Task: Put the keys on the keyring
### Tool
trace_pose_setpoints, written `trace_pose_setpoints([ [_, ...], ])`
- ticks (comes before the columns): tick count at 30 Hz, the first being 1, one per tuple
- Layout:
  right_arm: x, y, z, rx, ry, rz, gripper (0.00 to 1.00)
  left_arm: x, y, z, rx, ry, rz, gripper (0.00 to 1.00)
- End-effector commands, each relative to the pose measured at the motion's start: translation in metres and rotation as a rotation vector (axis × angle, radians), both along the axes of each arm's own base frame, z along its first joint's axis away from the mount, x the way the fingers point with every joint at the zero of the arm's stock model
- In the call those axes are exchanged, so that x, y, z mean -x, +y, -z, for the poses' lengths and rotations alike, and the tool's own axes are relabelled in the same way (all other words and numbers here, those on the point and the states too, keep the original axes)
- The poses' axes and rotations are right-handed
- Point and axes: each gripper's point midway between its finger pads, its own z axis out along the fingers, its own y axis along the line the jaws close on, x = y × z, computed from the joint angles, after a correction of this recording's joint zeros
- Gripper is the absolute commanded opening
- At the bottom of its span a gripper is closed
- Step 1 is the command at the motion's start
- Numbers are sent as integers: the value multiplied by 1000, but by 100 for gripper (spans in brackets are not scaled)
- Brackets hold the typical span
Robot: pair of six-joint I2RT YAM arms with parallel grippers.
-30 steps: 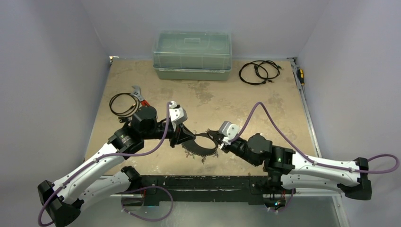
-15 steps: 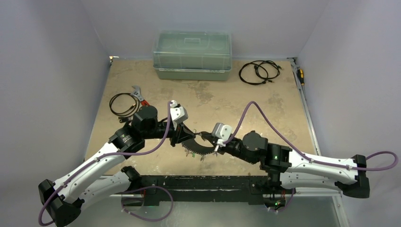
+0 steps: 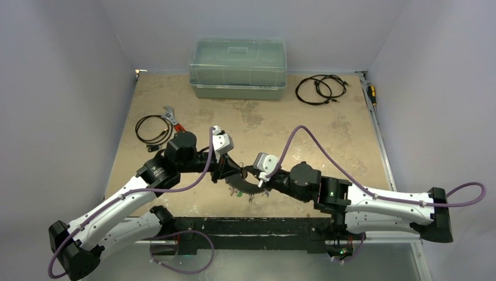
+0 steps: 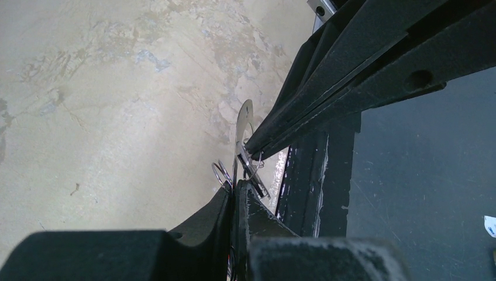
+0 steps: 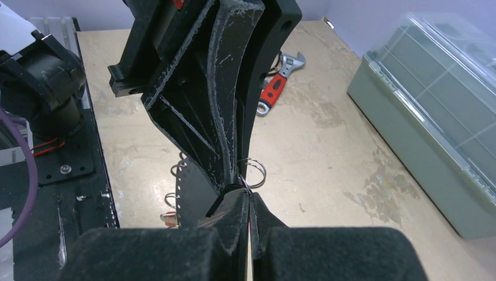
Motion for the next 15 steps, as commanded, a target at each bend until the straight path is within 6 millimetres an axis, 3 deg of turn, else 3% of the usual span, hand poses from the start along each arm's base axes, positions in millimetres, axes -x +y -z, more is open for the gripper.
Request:
trace_pose_setpoints([
  [1,-7,5,-31,-75,-41,32,0,2,-7,-16,59,-39,36,0],
  [15,-18,2,-31,-56,-44,100,0,1,-7,-15,54,-37,31,0],
])
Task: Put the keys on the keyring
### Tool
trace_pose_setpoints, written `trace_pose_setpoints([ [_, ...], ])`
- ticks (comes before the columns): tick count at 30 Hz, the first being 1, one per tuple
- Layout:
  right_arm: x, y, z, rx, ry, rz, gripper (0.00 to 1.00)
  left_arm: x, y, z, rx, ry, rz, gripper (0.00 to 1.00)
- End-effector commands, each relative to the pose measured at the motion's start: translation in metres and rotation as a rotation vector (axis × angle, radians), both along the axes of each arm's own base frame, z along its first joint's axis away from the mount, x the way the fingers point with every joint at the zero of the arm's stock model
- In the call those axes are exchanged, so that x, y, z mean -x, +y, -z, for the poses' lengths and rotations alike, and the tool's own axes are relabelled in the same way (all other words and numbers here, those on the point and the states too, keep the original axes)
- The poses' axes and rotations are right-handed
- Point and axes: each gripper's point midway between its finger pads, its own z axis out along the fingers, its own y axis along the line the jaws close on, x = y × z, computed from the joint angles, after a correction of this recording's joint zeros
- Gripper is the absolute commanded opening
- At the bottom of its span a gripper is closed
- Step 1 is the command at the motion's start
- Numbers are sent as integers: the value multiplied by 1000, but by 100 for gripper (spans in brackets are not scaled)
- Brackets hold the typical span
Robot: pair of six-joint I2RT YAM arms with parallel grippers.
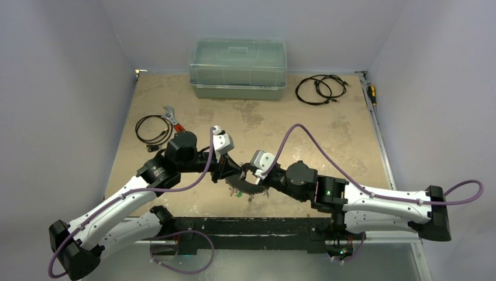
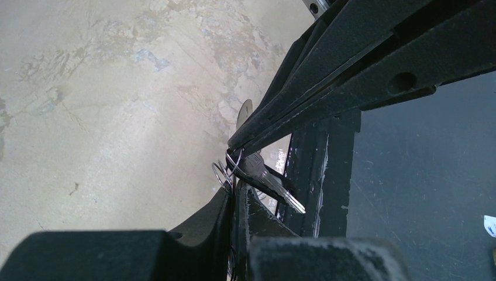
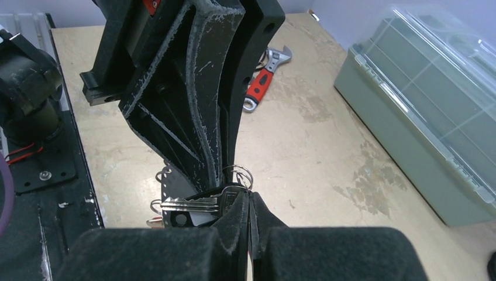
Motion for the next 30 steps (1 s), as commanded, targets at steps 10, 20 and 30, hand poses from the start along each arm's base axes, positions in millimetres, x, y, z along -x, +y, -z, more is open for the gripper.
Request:
trace_pose_setpoints([
  [10,-5,11,-29,-44,-40,4,0,0,-7,-17,56,-44,25,0],
  [20,-10,15,-25,-15,-33,34,0,0,-6,-17,58,-47,23,0],
  [30,-19,11,-12,34,42,127,0,0,-6,-18,59,-50,22,0],
])
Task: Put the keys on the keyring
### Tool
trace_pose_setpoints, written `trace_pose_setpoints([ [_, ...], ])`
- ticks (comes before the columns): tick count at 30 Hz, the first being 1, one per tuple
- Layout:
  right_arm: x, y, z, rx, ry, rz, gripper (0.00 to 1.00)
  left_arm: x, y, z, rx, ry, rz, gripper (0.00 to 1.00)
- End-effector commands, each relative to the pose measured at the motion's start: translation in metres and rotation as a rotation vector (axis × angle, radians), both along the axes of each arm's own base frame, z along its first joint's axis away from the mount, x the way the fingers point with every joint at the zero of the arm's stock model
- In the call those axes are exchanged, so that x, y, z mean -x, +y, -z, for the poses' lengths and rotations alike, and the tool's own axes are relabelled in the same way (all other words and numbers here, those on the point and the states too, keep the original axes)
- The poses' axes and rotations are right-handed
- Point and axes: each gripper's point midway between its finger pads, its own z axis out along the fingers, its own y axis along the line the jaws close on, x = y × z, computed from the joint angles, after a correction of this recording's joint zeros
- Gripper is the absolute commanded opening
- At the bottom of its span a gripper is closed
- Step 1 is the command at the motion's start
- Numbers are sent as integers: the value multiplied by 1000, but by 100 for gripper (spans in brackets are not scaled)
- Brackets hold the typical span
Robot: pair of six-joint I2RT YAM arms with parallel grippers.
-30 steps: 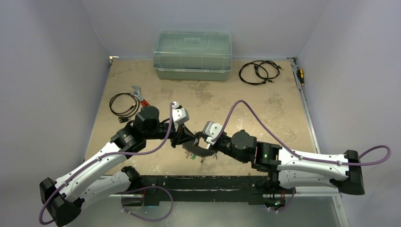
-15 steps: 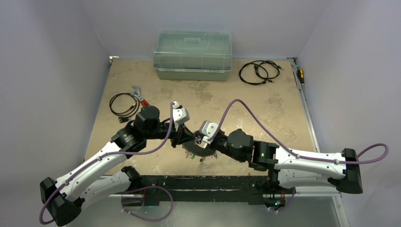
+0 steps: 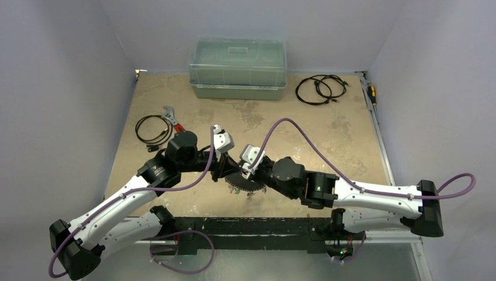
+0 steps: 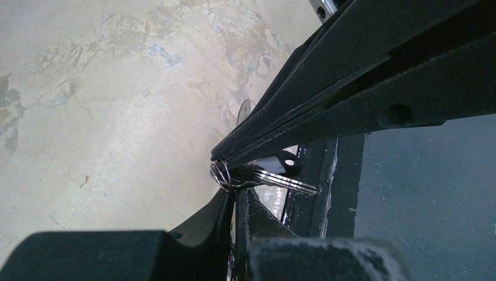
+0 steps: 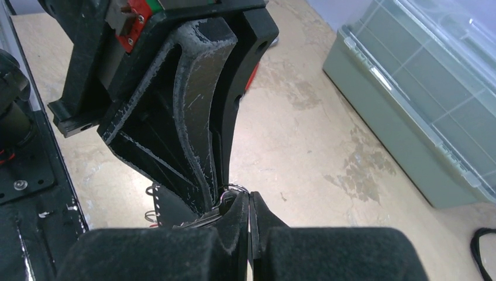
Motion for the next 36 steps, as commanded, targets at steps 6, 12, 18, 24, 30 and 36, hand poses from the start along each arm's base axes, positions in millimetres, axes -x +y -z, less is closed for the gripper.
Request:
trace_pose_setpoints([
  [6,-9,0,-5,12,63,98,0,6,-7,-21,72,-49,54,0],
  [12,-12,-6,-9,4,70,137,0,6,-7,-22,73,-54,50,0],
  [18,-13,-12,-16,-11,74,154,0,5,-6,-23,74,-60,44,0],
  [24,-14,-18,-17,3,64,165,0,3,-5,-24,73,-66,33,0],
  [30,-11,-17,-19,9,72,147,0,3,-5,-24,72,-70,30,0],
  [36,-16,-25,-21,34,51,181,0,4,-4,-28,82,-86,33,0],
])
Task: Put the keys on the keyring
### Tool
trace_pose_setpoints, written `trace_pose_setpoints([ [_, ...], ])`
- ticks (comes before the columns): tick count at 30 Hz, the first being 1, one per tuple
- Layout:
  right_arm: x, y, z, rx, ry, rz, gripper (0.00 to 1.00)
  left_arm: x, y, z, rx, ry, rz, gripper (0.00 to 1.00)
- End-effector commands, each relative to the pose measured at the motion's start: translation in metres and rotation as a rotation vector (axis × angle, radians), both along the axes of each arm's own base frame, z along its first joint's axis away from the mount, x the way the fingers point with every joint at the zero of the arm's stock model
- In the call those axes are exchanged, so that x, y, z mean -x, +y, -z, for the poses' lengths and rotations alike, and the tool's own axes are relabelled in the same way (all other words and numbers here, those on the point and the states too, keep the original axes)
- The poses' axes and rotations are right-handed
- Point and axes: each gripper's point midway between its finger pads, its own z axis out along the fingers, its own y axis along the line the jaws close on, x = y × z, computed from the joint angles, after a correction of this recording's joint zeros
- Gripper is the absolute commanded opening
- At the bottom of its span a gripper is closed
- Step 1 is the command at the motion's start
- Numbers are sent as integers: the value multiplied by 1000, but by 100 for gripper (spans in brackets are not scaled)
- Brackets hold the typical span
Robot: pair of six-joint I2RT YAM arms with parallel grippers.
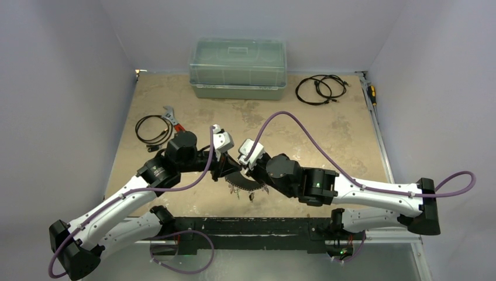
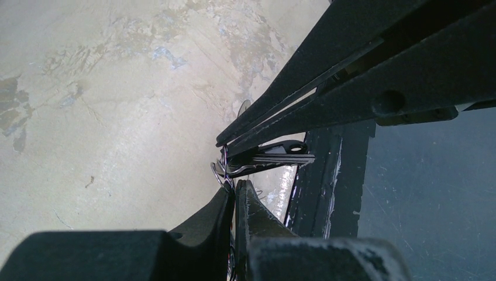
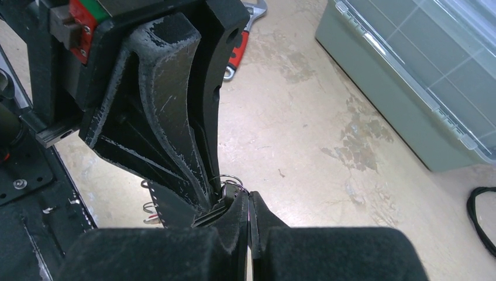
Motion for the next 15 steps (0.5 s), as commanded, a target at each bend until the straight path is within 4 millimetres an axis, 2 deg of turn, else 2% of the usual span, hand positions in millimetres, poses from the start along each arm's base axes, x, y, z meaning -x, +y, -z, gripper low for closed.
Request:
trace_pose_setpoints([
  [1,-12,-18,-22,-6,-47,79,0,8,-4,-27,84,-80,51,0],
  [6,-13,-24,-22,13,-51,85,0,9,-3,-31,94,-94,54,0],
  [15,-8,-21,-21,15,-62,27,0,11,0,-39,116,-127,51,0],
])
